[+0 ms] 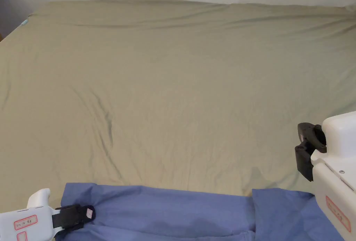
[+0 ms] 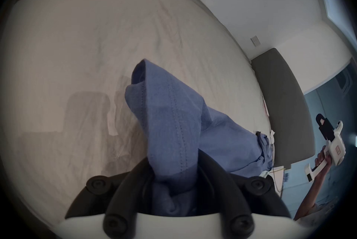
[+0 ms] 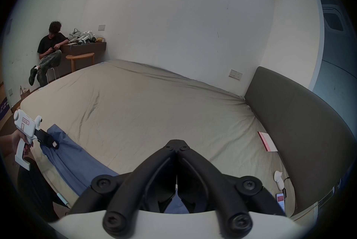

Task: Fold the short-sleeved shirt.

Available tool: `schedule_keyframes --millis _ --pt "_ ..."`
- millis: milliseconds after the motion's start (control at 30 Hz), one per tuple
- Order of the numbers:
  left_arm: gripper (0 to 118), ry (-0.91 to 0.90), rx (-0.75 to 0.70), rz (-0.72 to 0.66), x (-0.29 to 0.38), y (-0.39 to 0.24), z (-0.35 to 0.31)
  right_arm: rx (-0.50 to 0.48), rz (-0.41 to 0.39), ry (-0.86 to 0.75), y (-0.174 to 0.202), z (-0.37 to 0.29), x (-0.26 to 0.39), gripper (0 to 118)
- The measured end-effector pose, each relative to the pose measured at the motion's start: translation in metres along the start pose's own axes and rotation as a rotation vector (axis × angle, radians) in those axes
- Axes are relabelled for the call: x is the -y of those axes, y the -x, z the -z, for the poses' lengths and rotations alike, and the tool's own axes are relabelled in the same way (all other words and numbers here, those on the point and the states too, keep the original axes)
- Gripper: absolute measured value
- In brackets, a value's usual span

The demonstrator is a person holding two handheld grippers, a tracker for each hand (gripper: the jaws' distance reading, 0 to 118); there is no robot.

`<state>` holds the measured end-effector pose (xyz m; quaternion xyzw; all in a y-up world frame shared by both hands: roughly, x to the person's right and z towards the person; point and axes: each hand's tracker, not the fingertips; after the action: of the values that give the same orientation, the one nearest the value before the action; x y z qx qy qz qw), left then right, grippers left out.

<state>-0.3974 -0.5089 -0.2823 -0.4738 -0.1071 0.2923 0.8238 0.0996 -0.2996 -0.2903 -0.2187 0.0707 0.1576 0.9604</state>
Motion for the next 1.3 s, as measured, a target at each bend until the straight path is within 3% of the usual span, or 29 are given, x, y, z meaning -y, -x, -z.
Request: schedule_keyframes --millis 233,433,633,933,1100,1233,1267,1300 --pt "9 -0.030 -0.072 0.088 -0.009 -0.016 -0.027 0.014 -0.007 -0.018 -0.006 -0.012 -0.003 2" --pt "9 -0.101 -0.180 0.058 -0.023 -0.008 -0.062 0.036 0.000 -0.023 -0.015 -0.019 -0.002 2" --pt "9 -0.104 -0.223 0.149 -0.019 -0.075 -0.076 0.042 0.011 -0.023 -0.019 -0.020 -0.002 2" --pt "9 0.021 -0.125 0.262 -0.002 -0.164 0.005 0.025 0.011 -0.040 -0.021 -0.028 -0.004 2" --pt "9 0.114 -0.201 0.350 0.024 -0.189 0.072 0.031 0.028 -0.040 -0.029 -0.033 0.001 2" --pt "9 0.170 -0.232 0.344 0.042 -0.196 0.108 0.038 0.028 -0.035 -0.034 -0.035 0.004 2" --pt "14 0.181 -0.248 0.354 0.046 -0.197 0.115 0.039 0.028 -0.033 -0.035 -0.035 0.005 2" --pt "31 0.185 -0.266 0.359 0.049 -0.198 0.121 0.041 0.031 -0.031 -0.036 -0.035 0.006 2"
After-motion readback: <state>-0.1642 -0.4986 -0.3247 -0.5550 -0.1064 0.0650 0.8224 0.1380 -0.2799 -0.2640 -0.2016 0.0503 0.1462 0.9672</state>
